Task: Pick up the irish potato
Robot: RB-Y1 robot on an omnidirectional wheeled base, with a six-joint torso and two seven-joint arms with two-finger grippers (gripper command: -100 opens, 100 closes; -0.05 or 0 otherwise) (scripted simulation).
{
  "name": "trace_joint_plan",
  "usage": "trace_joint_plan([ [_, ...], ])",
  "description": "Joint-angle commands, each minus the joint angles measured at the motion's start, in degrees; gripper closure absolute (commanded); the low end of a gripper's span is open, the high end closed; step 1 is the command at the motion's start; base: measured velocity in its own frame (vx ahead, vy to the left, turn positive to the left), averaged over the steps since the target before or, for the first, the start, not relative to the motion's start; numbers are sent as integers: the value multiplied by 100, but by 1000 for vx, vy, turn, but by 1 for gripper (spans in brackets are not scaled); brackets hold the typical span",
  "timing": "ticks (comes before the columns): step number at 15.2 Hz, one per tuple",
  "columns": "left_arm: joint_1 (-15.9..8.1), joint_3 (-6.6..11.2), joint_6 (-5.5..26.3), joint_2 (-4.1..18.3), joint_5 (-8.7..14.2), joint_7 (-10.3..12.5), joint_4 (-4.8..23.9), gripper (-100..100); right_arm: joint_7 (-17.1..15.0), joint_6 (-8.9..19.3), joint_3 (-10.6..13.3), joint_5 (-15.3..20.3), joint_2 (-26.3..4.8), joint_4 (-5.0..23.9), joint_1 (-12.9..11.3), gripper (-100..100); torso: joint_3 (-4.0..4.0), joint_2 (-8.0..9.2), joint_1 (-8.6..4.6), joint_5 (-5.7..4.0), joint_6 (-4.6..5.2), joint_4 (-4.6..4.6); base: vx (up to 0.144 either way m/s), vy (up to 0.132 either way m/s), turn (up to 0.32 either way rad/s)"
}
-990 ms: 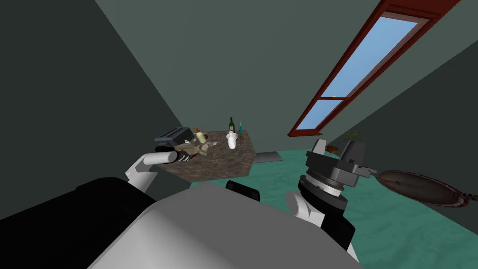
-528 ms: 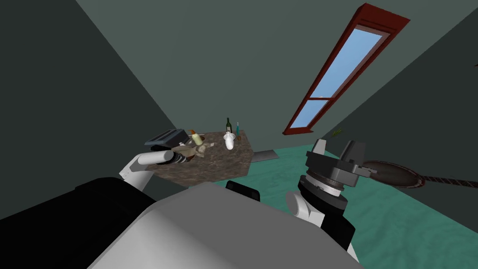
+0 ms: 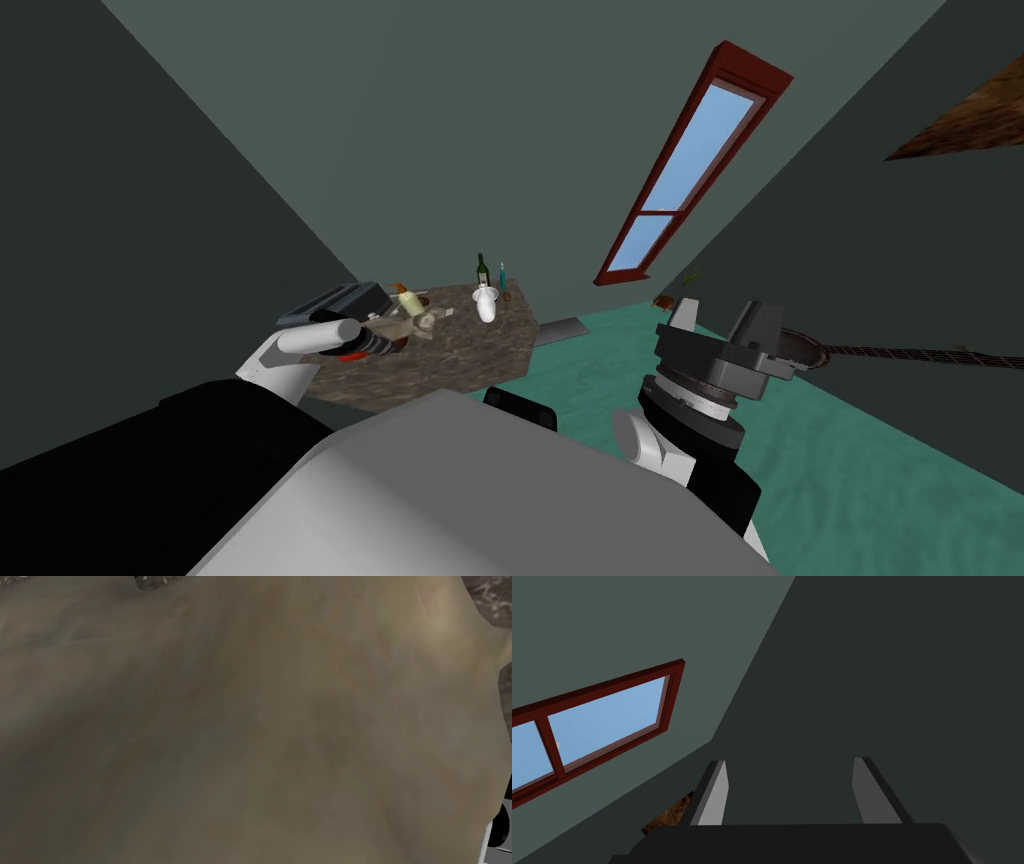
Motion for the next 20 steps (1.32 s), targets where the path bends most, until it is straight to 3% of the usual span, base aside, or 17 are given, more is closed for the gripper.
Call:
trace_joint_plan([
  [1,-7,84,243,18,70,88,55,-100,0,0,0,0,0,0,0,0,0,0,0,0,0,0,1,44,-119],
  [8,-40,351,881,78,295,366,299,-100,0,0,0,0,0,0,0,0,-12,-24,-1,-8,21,1,-1,45,-120],
  [13,-140,231,442,-83,162,151,574,-100,0,0,0,0,0,0,0,0,-12,-25,-15,-10,21,1,-22,15,18],
  [14,-111,258,552,-41,194,200,500,-100,0,0,0,0,0,0,0,0,-11,-22,-17,-11,21,2,-22,0,13],
  [15,-114,254,523,-51,188,187,512,100,0,0,0,0,0,0,0,0,-11,-24,-19,-12,22,2,-8,0,-2],
  [19,-114,256,521,-51,189,189,511,100,0,0,0,0,0,0,1,0,-17,-34,-15,-10,23,-1,-1,-1,0],
  [20,-67,291,680,19,234,265,381,100,0,0,0,0,0,0,1,0,-18,-35,-15,-10,24,-1,15,-9,-37],
])
